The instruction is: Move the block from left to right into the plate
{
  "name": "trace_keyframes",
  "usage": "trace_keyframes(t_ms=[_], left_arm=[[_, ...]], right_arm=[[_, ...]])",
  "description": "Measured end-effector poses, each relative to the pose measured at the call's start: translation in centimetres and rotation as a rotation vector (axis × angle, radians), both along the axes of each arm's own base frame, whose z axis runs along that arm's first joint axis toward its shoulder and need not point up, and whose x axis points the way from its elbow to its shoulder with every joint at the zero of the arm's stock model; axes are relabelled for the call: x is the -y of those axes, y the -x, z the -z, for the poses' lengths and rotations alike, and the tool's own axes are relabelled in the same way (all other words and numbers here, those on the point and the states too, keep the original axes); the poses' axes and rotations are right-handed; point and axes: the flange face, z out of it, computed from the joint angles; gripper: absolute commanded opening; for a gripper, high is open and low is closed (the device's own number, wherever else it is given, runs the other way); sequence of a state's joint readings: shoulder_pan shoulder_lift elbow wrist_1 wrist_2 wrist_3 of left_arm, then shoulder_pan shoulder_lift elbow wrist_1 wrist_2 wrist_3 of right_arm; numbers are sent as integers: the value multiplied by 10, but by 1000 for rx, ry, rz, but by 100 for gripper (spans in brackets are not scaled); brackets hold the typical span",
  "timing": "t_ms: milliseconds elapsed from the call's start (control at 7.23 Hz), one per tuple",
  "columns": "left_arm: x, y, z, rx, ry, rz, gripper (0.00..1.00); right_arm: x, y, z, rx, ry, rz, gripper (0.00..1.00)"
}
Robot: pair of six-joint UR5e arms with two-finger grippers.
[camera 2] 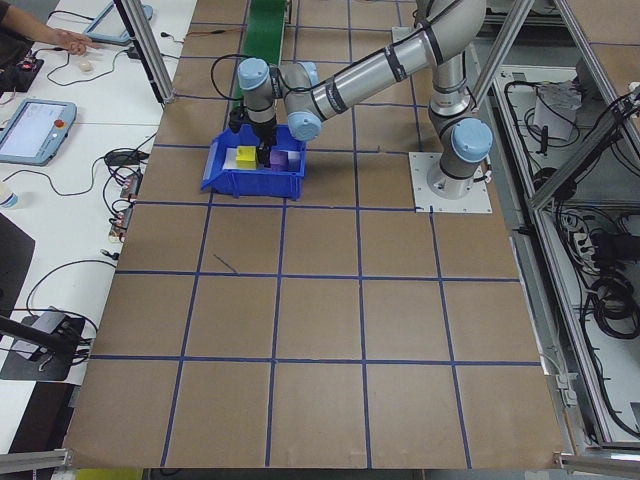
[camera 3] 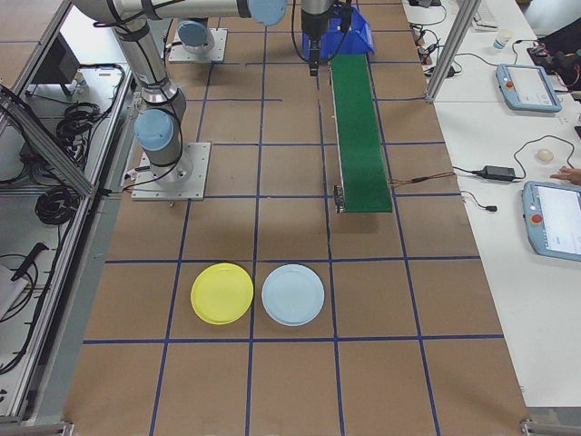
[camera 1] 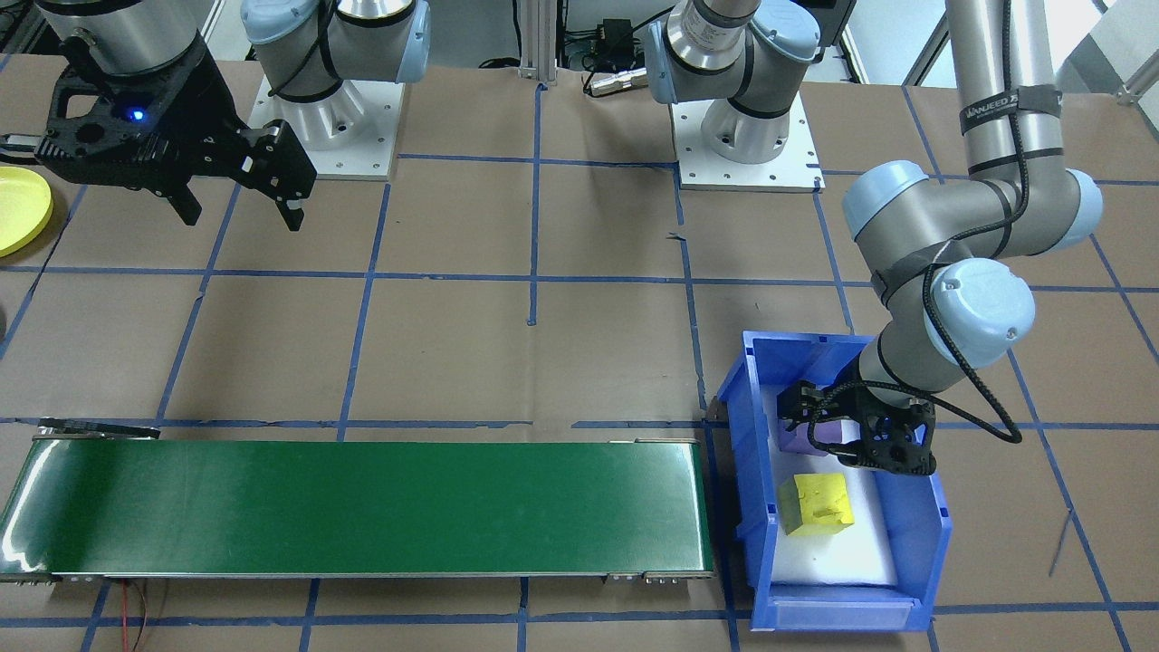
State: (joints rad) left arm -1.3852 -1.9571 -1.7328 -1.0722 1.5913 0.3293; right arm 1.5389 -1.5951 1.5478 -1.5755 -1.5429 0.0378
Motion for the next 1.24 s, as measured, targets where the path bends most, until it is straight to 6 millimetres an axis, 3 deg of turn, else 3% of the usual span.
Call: trace_keyframes(t_ms=[138,277,553,691,968,1245], left_arm=[[0,0,13,0,-7,0,40],[2,-1,21,2,-12,-8,37],[3,-2,11,10,-7,-50,36],[1,-4,-12,26,-12,-62,36],[-3,-8,-92,76,-5,-70,36],[5,4,-148,89,53,-96,34]], right_arm=[[0,0,0,0,0,0,100],[0,0,0,0,-1,0,100],[0,-1,0,0,-1,0,100],[0,-1,0,1,1,-1,100],[0,-1,0,1,2,-1,100],[0,-1,0,1,2,-2,100]])
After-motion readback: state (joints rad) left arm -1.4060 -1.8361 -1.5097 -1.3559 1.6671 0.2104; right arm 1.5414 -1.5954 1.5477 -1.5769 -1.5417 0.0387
